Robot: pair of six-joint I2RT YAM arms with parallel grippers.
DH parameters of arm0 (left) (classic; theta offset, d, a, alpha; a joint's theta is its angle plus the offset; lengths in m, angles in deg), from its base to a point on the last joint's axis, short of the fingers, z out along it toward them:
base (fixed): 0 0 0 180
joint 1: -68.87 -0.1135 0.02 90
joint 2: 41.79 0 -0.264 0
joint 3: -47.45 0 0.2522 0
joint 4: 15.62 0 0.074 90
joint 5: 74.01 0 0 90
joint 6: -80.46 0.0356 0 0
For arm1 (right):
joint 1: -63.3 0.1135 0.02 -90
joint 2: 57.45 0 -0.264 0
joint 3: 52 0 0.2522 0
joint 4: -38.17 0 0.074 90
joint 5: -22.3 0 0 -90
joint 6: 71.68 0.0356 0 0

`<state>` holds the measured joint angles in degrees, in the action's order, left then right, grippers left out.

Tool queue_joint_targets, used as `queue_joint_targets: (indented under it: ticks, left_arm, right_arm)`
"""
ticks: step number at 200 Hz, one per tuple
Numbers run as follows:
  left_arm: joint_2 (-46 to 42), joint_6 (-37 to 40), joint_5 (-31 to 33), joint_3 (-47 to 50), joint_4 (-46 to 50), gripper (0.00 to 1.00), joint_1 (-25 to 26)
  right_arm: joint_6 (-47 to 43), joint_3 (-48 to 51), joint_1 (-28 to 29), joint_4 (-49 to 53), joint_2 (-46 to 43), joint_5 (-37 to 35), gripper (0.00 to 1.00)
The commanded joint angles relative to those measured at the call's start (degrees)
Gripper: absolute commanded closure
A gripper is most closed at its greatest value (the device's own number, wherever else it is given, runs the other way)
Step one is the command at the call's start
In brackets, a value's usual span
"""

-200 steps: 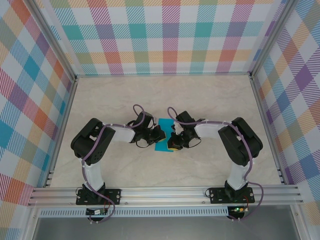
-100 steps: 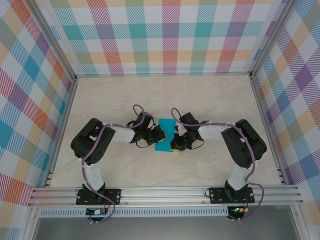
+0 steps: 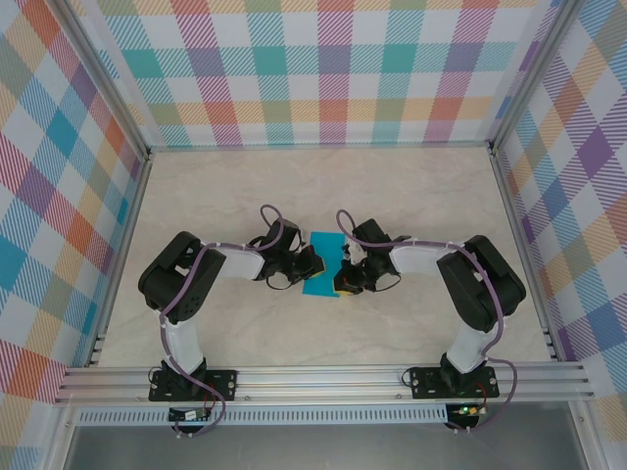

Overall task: Fold a paper plane with a square sheet of paper (pick it up from the middle)
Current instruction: Fold the triangle a second time at the center of the table.

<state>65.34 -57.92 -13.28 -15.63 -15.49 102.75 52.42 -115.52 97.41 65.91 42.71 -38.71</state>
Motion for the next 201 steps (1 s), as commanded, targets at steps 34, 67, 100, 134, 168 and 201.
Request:
queue_joint_targets:
  ticks: [34,67,100,134,168,201]
  left_arm:
    - [-0.4,1.2,1.6,0.3,4.2,0.98,0.3]
    - [-1.3,1.2,0.6,-0.3,3.7,0.97,0.3]
    - [-4.9,0.9,-1.3,-1.2,1.3,0.93,0.5]
    - [-8.3,-0.5,2.9,2.1,-1.2,0.88,3.1]
    - [-7.9,-0.5,4.8,3.6,-1.7,0.88,6.2]
    - [-5.6,-0.7,5.0,3.2,-1.6,0.91,7.7]
  right_arm:
    - [-1.0,2.8,-0.2,1.7,1.1,-0.9,0.97]
    - [-1.1,2.2,-0.2,2.1,2.0,-1.5,0.98]
    - [-1.1,1.7,-0.2,3.0,2.4,-2.7,0.98]
    - [-0.9,1.3,-0.1,3.4,2.9,-2.7,0.97]
    - [-1.0,1.2,-0.1,3.7,3.6,-2.9,0.97]
    - [-1.2,0.8,-0.2,4.2,3.9,-3.0,0.97]
